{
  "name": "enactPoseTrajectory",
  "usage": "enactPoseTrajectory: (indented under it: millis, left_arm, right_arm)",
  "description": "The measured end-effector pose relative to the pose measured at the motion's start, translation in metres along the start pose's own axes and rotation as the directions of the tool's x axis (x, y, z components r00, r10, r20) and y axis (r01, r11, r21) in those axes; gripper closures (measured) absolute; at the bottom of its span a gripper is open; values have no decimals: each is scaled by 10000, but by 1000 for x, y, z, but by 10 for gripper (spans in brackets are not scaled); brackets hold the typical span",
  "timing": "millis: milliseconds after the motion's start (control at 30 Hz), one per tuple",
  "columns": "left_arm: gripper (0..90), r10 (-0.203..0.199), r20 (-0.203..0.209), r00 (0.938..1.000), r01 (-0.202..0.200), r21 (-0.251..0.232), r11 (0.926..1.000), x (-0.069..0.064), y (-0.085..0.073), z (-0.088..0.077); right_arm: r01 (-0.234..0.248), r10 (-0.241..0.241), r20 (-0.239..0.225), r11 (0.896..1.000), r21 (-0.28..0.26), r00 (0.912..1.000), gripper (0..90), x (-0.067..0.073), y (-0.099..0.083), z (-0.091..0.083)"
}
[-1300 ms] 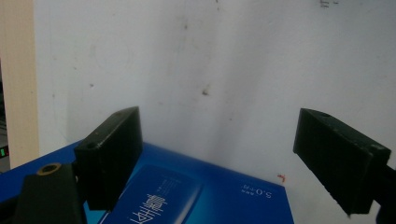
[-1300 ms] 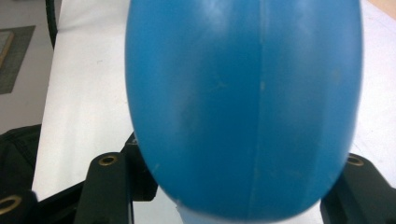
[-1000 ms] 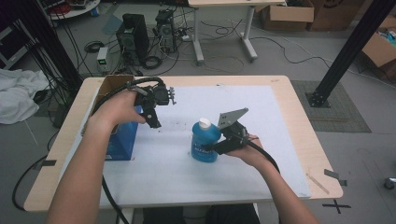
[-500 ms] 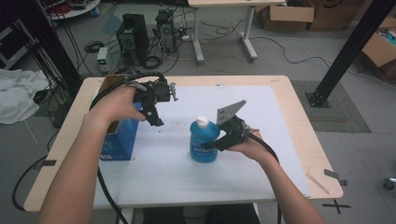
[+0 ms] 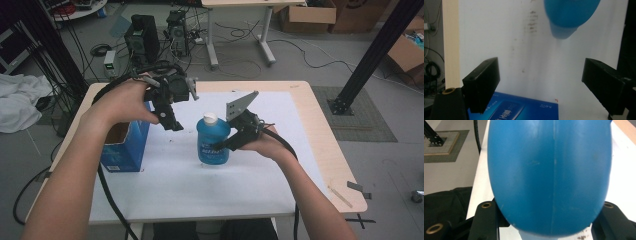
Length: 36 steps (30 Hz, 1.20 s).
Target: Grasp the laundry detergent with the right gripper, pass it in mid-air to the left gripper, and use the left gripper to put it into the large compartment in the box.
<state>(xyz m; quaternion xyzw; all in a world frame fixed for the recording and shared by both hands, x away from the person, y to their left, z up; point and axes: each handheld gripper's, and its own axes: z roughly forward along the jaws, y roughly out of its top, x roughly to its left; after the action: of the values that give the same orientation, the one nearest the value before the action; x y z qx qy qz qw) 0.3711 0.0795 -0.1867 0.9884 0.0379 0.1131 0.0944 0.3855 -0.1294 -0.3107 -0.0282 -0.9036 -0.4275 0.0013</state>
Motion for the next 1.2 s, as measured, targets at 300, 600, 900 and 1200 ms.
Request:
enactPoseTrajectory:
  millis: [300,600,900,1200]
  left_arm:
    - [156,567,206,9982,-569,114,9983,-13,24,-12]
    - [156,699,291,9971,-710,365,9968,-18,36,-8]
    - [156,902,338,9953,-916,418,9949,-21,45,-1]
    - [159,791,568,9952,-818,456,9956,-19,46,9]
  right_arm:
    - [233,-231,-178,9996,131,9996,453,5,27,0]
    - [361,-354,-266,9991,242,9990,453,10,37,2]
    - [451,-443,-265,9985,303,9987,453,14,42,2]
    - [458,-445,-316,9981,418,9985,453,15,43,1]
